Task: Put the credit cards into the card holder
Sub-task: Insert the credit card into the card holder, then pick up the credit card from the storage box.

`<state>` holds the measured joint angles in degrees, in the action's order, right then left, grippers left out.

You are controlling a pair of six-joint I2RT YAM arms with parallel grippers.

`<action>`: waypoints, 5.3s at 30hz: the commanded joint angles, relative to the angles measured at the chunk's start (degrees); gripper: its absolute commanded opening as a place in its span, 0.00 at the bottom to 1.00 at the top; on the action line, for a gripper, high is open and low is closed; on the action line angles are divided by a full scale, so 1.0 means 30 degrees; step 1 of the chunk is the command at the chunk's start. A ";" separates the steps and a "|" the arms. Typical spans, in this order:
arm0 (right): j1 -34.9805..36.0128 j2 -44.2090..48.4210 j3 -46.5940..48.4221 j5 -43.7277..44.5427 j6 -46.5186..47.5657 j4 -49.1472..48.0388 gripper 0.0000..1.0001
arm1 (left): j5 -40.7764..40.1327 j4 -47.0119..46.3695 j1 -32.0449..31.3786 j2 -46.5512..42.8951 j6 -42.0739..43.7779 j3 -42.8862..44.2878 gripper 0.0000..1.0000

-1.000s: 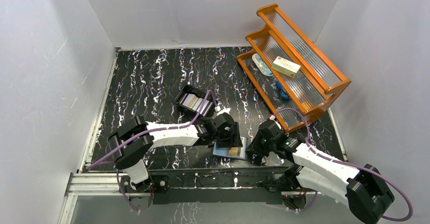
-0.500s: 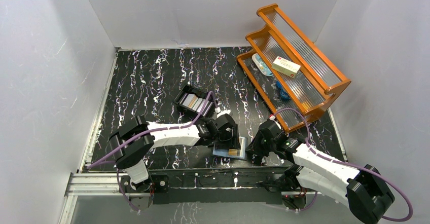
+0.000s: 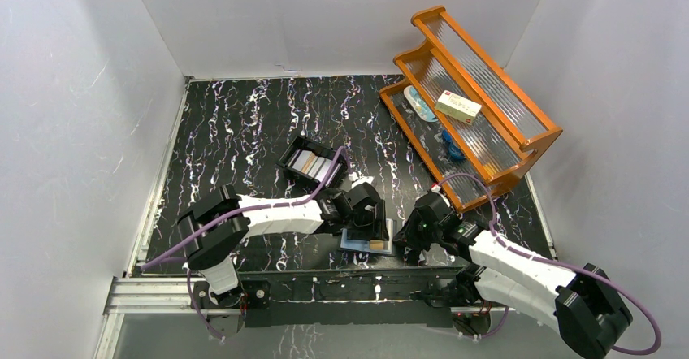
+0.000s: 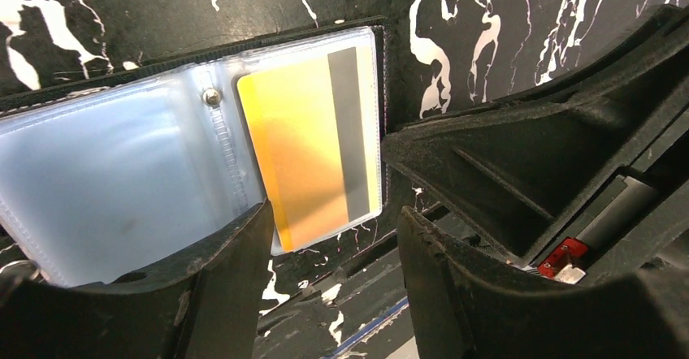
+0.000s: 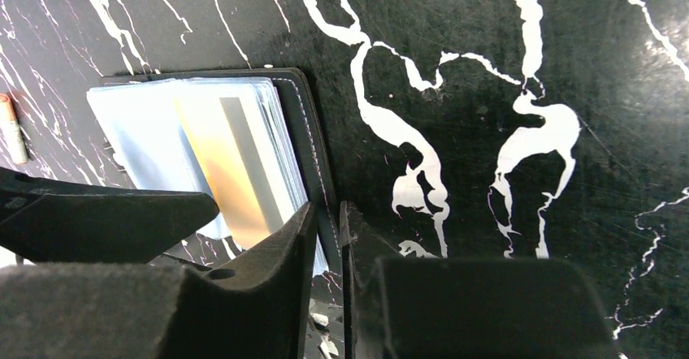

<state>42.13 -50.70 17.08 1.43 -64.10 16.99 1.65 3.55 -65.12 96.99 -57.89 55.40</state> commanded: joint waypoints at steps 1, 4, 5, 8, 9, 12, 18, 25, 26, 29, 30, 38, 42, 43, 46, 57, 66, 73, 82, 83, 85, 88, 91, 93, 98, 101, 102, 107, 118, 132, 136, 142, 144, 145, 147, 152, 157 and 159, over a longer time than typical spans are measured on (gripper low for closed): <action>0.0059 0.0186 0.0253 0.1087 0.0728 0.1377 0.27 | -0.1311 0.1866 -0.0130 -0.0845 0.1184 0.1570 0.56; 0.0070 0.0672 0.0686 0.1394 0.1212 0.1887 0.32 | -0.2370 0.3449 -0.0119 -0.1147 0.2449 0.2792 0.56; 0.0066 0.0907 0.0699 0.1390 0.1385 0.1904 0.33 | -0.2869 0.4163 -0.0093 -0.1215 0.2981 0.3242 0.56; 0.0068 0.1513 0.1616 0.1396 0.2011 0.1803 0.33 | -0.4420 0.5741 0.0143 -0.1423 0.5084 0.4470 0.55; 0.0058 0.1781 0.1687 0.1507 0.2130 0.1806 0.34 | -0.5175 0.6321 0.0310 -0.1437 0.5859 0.4906 0.55; 0.0056 0.2603 0.1981 0.1649 0.2616 0.1942 0.35 | -0.7552 0.8481 0.1243 -0.1423 0.8355 0.6413 0.55; 0.0055 0.4148 0.2419 0.2336 0.3071 0.2450 0.37 | -1.0130 0.9626 0.5308 -0.2123 1.3371 0.6972 0.54; 0.0071 0.4907 0.2464 0.3088 0.3281 0.2708 0.37 | -1.0531 0.6478 0.8544 -0.1472 1.8517 0.6108 0.54; 0.0066 0.4915 0.2518 0.3085 0.3339 0.2670 0.37 | -1.0275 0.6073 0.8951 -0.1172 1.9037 0.6011 0.54; 0.0071 0.4866 0.2718 0.3124 0.3433 0.2732 0.37 | -0.9892 0.4968 0.9575 0.0026 2.0461 0.5677 0.53; 0.0062 0.4822 0.2807 0.3159 0.3450 0.2830 0.37 | -0.9760 0.4734 0.9644 0.0425 2.0767 0.5650 0.54; 0.0065 0.5168 0.3052 0.3657 0.3494 0.3357 0.37 | -0.8749 0.3126 0.9825 0.2227 2.1721 0.5145 0.56; 0.0071 0.5206 0.3035 0.3697 0.3443 0.3288 0.37 | -0.8808 0.2741 0.9928 0.2921 2.1835 0.5069 0.56; 0.0052 0.5194 0.3037 0.3699 0.3436 0.3310 0.36 | -0.8826 0.2742 0.9930 0.3102 2.1840 0.5101 0.56; 0.0077 0.5219 0.3037 0.3707 0.3388 0.3407 0.36 | -0.8867 0.2586 0.9956 0.3554 2.1875 0.5118 0.57; 0.0057 0.5795 0.2783 0.3925 0.3100 0.3525 0.36 | -0.6618 0.3468 0.9894 0.3447 2.1447 0.5412 0.34; 0.0068 0.5502 0.2621 0.3787 0.2997 0.3185 0.35 | -0.5883 0.4616 0.9843 0.2825 2.0980 0.6085 0.23; 0.0049 0.5418 0.2426 0.3720 0.2938 0.3014 0.35 | -0.5821 0.5120 0.9813 0.2575 2.0830 0.6511 0.17; 0.0059 0.5298 0.2392 0.3656 0.2910 0.2844 0.35 | -0.6659 0.5562 0.9813 0.2100 2.1231 0.6965 0.14; 0.0068 0.5283 0.2392 0.3654 0.2894 0.2833 0.35 | -0.6712 0.5629 0.9813 0.2076 2.1274 0.7030 0.14; 0.0049 0.5268 0.2363 0.3626 0.2879 0.2794 0.35 | -0.6864 0.5739 0.9813 0.2021 2.1332 0.7121 0.17; 0.0052 0.5234 0.2363 0.3606 0.2855 0.2781 0.35 | -0.7042 0.5843 0.9815 0.2051 2.1423 0.7169 0.20; 0.0054 0.5267 0.2363 0.3571 0.2850 0.2777 0.35 | -0.7141 0.5999 0.9813 0.2230 2.1507 0.7155 0.20; 0.0067 0.5297 0.2362 0.3599 0.2850 0.2823 0.35 | -0.7051 0.6080 0.9813 0.2285 2.1519 0.7107 0.14; 0.0073 0.5465 0.2334 0.3656 0.2828 0.2885 0.34 | -0.6908 0.6111 0.9813 0.2294 2.1467 0.6981 0.03; 0.0062 0.5502 0.2319 0.3669 0.2828 0.2835 0.34 | -0.6857 0.6031 0.9814 0.2265 2.1472 0.6776 0.19; 0.0072 0.5477 0.2306 0.3678 0.2821 0.2799 0.34 | -0.6865 0.5801 0.9813 0.2243 2.1571 0.6582 0.31; 0.0060 0.5444 0.2356 0.3632 0.2820 0.2804 0.34 | -0.6924 0.4913 0.9869 0.2564 2.2199 0.5939 0.51; 0.0061 0.5653 0.2334 0.3778 0.2820 0.2937 0.34 | -0.5225 0.5482 0.9869 0.3683 2.1765 0.6478 0.52; 0.0075 0.5400 0.2246 0.3597 0.2735 0.2663 0.34 | -0.3396 0.6718 0.9872 0.2711 2.1291 0.7711 0.21; 0.0065 0.5415 0.2189 0.3588 0.2732 0.2604 0.34 | -0.2930 0.6935 0.9872 0.2521 2.1209 0.8106 0.20; 0.0056 0.5385 0.2165 0.3569 0.2709 0.2597 0.34 | -0.2857 0.7103 0.9872 0.2447 2.1174 0.8209 0.14; 0.0060 0.5413 0.2158 0.3580 0.2703 0.2580 0.34 | -0.2985 0.7107 0.9879 0.2489 2.1194 0.8195 0.10; 0.0072 0.5414 0.2158 0.3568 0.2703 0.2595 0.34 | -0.3052 0.7107 0.9873 0.2476 2.1181 0.8173 0.07; 0.0077 0.5465 0.2158 0.3589 0.2708 0.2642 0.34 | -0.3212 0.7107 0.9872 0.2433 2.1144 0.8166 0.01; 0.0074 0.5560 0.2151 0.3683 0.2696 0.2686 0.34 | -0.4465 0.7129 0.9843 0.2039 2.1162 0.8271 0.00; 0.0053 0.5521 0.2335 0.3586 0.2703 0.2663 0.34 | -0.6476 0.7518 0.9787 0.0889 2.0840 0.8673 0.00; 0.0056 0.5435 0.2599 0.3394 0.2772 0.2616 0.34 | -0.6934 0.7864 0.9780 0.0344 2.0591 0.8933 0.00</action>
<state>42.13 -34.59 23.55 11.77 -55.55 26.92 -14.85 24.03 -35.38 104.53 5.48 78.89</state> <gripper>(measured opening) 0.344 0.018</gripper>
